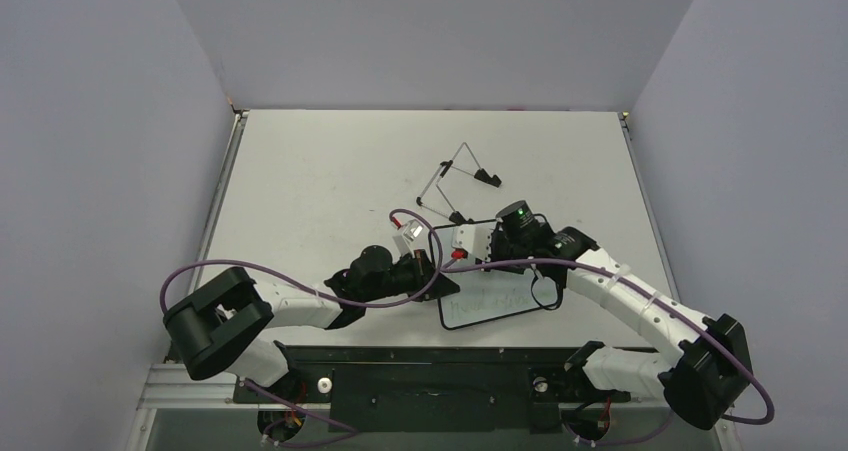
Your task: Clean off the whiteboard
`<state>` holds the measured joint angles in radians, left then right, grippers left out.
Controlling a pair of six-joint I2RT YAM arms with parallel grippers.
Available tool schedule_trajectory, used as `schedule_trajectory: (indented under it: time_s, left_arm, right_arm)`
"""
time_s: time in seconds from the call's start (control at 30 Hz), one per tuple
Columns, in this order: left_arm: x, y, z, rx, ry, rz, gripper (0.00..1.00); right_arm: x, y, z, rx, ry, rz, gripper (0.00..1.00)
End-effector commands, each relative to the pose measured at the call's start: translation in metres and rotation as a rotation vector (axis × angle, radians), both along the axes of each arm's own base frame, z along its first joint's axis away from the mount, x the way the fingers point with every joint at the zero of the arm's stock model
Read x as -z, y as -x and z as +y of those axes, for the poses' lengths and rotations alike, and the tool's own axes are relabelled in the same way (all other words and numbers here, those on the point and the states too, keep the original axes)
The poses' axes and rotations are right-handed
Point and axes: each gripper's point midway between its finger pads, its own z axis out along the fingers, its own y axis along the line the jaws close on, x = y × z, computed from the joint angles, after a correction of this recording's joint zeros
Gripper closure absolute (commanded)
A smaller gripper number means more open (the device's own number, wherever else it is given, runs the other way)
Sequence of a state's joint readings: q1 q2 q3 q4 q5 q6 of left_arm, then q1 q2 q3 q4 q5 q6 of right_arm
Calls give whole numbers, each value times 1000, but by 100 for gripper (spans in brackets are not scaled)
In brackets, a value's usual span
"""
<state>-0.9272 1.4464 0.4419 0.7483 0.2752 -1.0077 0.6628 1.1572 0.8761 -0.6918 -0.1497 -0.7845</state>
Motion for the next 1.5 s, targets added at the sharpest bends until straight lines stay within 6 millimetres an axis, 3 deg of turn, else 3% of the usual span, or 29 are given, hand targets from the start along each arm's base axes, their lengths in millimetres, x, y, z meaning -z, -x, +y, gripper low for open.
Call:
schedule_trajectory:
  time_s: [0.0, 0.1, 0.2, 0.27, 0.43, 0.5, 0.73, 0.97, 1.07, 1.17, 1.27, 1.37, 1.47]
  left_arm:
    - [-30, 1, -10, 55, 98, -87, 100]
    - [-30, 2, -10, 59, 99, -87, 100]
    - [-30, 3, -10, 61, 99, -86, 100]
    - [-30, 3, -11, 63, 100, -87, 100]
    - [-30, 2, -13, 68, 99, -88, 100]
    - [-30, 2, -13, 69, 97, -88, 100]
    - [-28, 1, -13, 70, 88, -86, 100]
    - [-31, 1, -14, 70, 91, -95, 100]
    - [-31, 1, -14, 73, 91, -97, 100]
    - [-31, 2, -13, 74, 91, -97, 100]
    - [-30, 2, -13, 76, 90, -96, 100]
    - [-29, 3, -12, 75, 88, -95, 100]
    - [-30, 2, -12, 73, 90, -97, 100]
  right_arm:
    - [-10, -23, -10, 141, -29, -78, 100]
    - [-21, -40, -9, 220, -56, -135, 100]
    - [-22, -42, -7, 232, -67, -132, 100]
    - [-17, -32, -4, 173, -60, -96, 100]
    - [-7, 15, 17, -84, -80, 68, 100]
    - [-8, 17, 19, -86, -86, 77, 100]
    - [-34, -47, 15, 241, -149, -138, 100]
    - [-28, -57, 4, 341, -125, -148, 100]
    - [-21, -43, 2, 255, -113, -65, 100]
    - [-8, 0, 21, 23, -120, 108, 100]
    - [-10, 12, 39, -56, -136, 130, 100]
    - [-28, -7, 53, 15, -190, 70, 100]
    - [-35, -41, 40, 227, -191, -33, 100]
